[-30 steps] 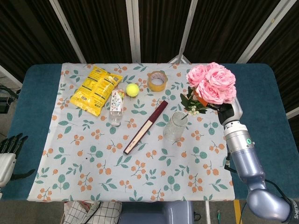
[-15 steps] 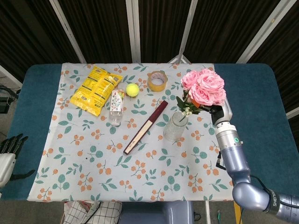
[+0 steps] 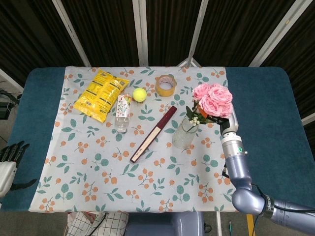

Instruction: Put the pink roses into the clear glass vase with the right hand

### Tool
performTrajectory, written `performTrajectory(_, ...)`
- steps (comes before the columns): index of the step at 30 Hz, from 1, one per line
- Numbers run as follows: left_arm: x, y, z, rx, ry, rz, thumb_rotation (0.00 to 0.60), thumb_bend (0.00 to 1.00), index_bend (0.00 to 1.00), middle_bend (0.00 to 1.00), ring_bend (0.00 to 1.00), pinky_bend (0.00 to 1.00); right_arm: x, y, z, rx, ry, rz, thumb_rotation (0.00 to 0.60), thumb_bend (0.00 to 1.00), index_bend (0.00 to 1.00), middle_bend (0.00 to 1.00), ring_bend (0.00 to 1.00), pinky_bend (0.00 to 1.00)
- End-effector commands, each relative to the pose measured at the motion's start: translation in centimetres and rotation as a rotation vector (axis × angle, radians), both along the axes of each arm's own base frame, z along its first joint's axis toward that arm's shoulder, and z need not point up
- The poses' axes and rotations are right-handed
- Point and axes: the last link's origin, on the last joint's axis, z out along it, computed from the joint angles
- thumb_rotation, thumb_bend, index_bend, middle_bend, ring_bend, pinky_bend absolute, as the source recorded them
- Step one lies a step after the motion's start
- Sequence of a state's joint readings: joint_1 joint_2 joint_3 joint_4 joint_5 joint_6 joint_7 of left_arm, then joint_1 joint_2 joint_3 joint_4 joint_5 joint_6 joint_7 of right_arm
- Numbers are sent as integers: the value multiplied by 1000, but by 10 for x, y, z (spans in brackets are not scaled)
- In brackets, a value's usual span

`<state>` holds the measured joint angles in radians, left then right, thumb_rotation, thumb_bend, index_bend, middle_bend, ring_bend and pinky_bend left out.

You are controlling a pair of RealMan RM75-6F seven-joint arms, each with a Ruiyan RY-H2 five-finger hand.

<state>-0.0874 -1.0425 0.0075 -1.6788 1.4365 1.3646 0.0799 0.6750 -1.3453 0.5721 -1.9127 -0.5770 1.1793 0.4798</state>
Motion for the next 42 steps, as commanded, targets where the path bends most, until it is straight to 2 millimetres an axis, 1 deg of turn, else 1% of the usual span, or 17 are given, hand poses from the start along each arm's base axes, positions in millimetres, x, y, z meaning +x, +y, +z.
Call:
performTrajectory(1, 0, 0, 0, 0, -1, 0, 600, 0, 0, 0, 0, 0, -4, 1, -10, -10, 21, 1, 600, 377, 581, 575, 538, 412)
performTrajectory(7, 0, 0, 0, -1, -3, 1, 600, 0, 0, 0, 0, 0, -4, 3, -25, -19, 30, 5, 600, 377, 579, 575, 538, 373)
performTrajectory(18, -1, 0, 1, -3, -7, 4, 600, 0, 0, 0, 0, 0, 3, 4, -35, -40, 13, 15, 600, 376, 567, 575, 528, 356)
performTrajectory(20, -1, 0, 1, -4, -8, 5, 600, 0, 0, 0, 0, 0, 6, 4, -35, -45, 11, 21, 600, 377, 549, 575, 515, 336)
performTrajectory(23, -1, 0, 1, -4, -9, 6, 600, 0, 0, 0, 0, 0, 7, 4, -37, -41, 16, 28, 600, 377, 477, 559, 463, 278)
performTrajectory(29, -1, 0, 1, -6, -11, 6, 600, 0, 0, 0, 0, 0, 4, 6, -41, -28, 30, 39, 600, 377, 319, 442, 338, 159)
performTrajectory(32, -1, 0, 1, -6, -12, 6, 600, 0, 0, 0, 0, 0, 2, 7, -43, -15, 32, 46, 600, 377, 217, 359, 257, 96)
performTrajectory(34, -1, 0, 1, -7, -12, 5, 600, 0, 0, 0, 0, 0, 0, 9, -44, -5, 35, 56, 600, 378, 92, 244, 149, 38)
performTrajectory(35, -1, 0, 1, -7, -12, 5, 600, 0, 0, 0, 0, 0, 0, 10, -45, 0, 41, 65, 600, 377, 55, 197, 106, 23)
performTrajectory(36, -1, 0, 1, -7, -12, 5, 600, 0, 0, 0, 0, 0, 0, 11, -46, 8, 50, 76, 600, 377, 15, 125, 51, 7)
performTrajectory(37, -1, 0, 1, -7, -12, 5, 600, 0, 0, 0, 0, 0, -1, 12, -46, 13, 55, 86, 600, 377, 0, 63, 15, 0)
performTrajectory(39, -1, 0, 1, -6, -12, 5, 600, 0, 0, 0, 0, 0, -1, 14, -47, 24, 70, 105, 600, 369, 0, 8, 0, 0)
performTrajectory(42, -1, 0, 2, -5, -12, 5, 600, 0, 0, 0, 0, 0, -3, 17, -48, 51, 80, 126, 600, 314, 0, 0, 0, 0)
